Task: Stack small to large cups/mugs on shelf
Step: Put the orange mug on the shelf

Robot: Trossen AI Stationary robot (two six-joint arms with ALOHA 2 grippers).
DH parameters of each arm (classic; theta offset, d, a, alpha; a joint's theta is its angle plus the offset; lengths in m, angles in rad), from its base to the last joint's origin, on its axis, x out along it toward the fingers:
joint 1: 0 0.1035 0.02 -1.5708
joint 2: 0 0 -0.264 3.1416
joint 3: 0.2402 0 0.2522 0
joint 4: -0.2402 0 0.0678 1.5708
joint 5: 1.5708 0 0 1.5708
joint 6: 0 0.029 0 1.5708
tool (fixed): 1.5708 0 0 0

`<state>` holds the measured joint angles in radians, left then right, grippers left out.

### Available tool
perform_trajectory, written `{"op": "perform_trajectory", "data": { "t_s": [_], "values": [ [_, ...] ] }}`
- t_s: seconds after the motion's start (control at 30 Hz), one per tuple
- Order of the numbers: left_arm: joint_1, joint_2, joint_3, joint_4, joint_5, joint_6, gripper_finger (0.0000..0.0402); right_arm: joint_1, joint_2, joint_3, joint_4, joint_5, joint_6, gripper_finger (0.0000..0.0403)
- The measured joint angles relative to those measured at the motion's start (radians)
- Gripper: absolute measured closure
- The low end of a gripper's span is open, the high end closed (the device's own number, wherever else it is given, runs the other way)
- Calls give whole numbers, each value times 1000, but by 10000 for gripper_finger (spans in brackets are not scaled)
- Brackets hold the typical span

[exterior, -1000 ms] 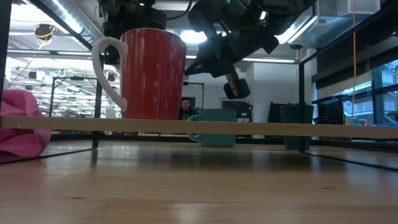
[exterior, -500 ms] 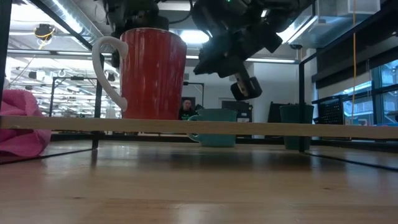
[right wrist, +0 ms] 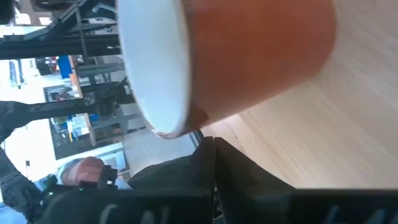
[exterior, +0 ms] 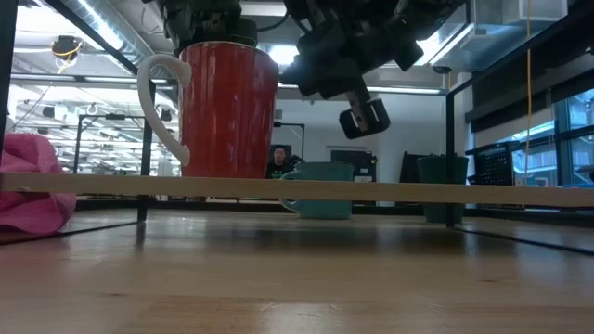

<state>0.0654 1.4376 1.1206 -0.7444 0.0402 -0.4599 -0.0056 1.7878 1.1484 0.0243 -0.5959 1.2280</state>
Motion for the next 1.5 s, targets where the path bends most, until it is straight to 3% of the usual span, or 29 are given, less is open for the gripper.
{"op": "perform_trajectory", "data": {
  "t_s": [0.77, 1.5],
  "values": [
    [-35, 0, 0, -3, 33, 25, 388, 45, 0, 0, 72, 104, 55, 397],
    [-79, -2, 0, -70, 30, -64, 388, -27, 2, -1, 3, 137, -2, 394]
  ]
}}
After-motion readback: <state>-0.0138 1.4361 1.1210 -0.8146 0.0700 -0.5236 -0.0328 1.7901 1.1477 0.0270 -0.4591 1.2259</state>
